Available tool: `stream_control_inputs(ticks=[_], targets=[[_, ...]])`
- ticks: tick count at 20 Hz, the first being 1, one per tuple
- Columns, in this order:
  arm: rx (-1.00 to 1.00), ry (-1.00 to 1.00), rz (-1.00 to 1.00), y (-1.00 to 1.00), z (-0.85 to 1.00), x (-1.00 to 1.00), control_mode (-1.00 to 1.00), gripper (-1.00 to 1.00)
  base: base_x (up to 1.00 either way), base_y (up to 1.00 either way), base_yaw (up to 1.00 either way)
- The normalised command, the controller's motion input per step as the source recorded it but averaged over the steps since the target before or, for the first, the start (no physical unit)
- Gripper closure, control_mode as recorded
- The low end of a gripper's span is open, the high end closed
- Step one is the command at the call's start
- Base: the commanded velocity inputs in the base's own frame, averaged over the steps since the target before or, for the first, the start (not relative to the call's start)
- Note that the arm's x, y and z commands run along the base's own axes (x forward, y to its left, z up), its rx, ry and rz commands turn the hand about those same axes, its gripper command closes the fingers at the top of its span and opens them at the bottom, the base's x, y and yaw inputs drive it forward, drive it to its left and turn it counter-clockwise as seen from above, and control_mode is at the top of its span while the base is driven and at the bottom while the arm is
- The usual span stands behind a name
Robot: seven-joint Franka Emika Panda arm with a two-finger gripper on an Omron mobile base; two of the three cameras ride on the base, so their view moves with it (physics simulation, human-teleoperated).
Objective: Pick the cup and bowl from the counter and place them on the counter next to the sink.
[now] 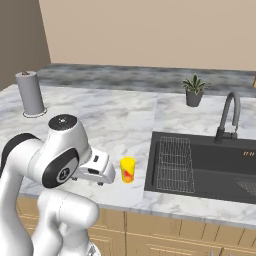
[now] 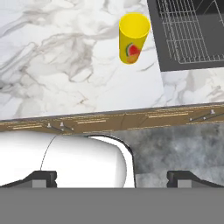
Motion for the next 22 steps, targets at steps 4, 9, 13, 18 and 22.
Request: stream_control_inputs(ticks=[4, 9, 13, 18, 22], targets=[[0.00, 0.00, 0.00, 0.00, 0.00, 0.00, -1.00, -1.00, 0.00, 0.00, 0.00], [0.00, 0.00, 0.00, 0.00, 0.00, 0.00, -1.00, -1.00, 0.00, 0.00, 0.00], [0.00, 0.00, 0.00, 0.00, 0.00, 0.00, 1.00, -1.00, -0.02, 0.00, 0.00], [0.00, 0.00, 0.00, 0.00, 0.00, 0.00, 1.00, -1.00, -0.82, 0.00, -0.03], [0.00, 0.00, 0.00, 0.00, 0.00, 0.00, 1.00, -1.00, -0.99, 0.00, -0.06]])
